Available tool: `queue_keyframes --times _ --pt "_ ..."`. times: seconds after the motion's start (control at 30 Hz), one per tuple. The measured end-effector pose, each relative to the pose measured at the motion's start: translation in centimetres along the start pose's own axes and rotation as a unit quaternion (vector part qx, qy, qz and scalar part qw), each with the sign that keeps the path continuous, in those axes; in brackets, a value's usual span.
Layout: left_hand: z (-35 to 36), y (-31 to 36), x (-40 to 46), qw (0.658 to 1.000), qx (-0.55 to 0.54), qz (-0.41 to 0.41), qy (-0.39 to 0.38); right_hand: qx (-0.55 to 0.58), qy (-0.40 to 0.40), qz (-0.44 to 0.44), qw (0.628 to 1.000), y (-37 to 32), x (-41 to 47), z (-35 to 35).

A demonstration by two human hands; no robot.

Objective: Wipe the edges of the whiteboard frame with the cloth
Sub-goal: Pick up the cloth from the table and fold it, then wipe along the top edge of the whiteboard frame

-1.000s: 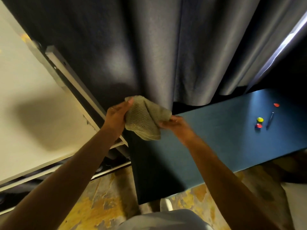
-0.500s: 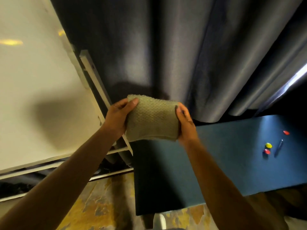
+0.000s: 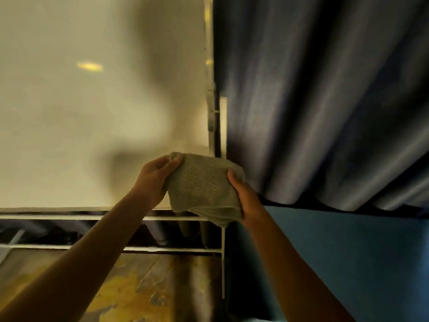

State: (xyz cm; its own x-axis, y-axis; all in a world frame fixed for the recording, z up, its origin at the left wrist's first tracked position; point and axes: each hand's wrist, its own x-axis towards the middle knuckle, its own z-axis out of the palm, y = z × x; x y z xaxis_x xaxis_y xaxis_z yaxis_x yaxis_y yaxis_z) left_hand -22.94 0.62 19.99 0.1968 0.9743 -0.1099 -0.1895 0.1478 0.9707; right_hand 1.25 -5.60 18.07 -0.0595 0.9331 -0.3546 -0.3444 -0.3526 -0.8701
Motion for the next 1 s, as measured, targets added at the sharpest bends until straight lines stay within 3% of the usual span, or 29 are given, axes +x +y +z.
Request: queue_keyframes --times 0.23,0.3,0.37,0.43,0.5,0.77,1.0 --pt "-10.3 3.6 -5.0 0.988 -0.019 0.064 0.137 0.173 -0.111 0.034 0.978 1.1 1.0 14.1" --pt "-13.3 5.0 -6.3 0.980 -0.011 0.093 0.174 0.129 -0.100 0.016 0.986 1.9 1.0 17.8" --pt "-16.2 6.1 -7.7 0.979 -0.012 0.125 0.164 0.015 -0.050 -0.095 0.994 2.5 1.3 20.6" --pt "-19.3 6.9 -9.3 0.978 0.025 0.151 0.144 -0.114 -0.028 -0.223 0.968 2.8 1.4 23.6" --pt "-22.1 7.1 -10.5 0.970 0.072 0.175 0.151 -0.171 -0.041 -0.277 0.944 3.3 1.3 26.2" --pt "-30.2 7.2 -12.8 0.956 0.073 0.163 0.232 -0.237 -0.111 -0.341 0.903 5.9 2.6 34.9" --pt "-37.7 10.0 -13.2 0.917 0.081 0.214 0.326 -0.258 -0.129 -0.438 0.852 6.2 6.1 45.0"
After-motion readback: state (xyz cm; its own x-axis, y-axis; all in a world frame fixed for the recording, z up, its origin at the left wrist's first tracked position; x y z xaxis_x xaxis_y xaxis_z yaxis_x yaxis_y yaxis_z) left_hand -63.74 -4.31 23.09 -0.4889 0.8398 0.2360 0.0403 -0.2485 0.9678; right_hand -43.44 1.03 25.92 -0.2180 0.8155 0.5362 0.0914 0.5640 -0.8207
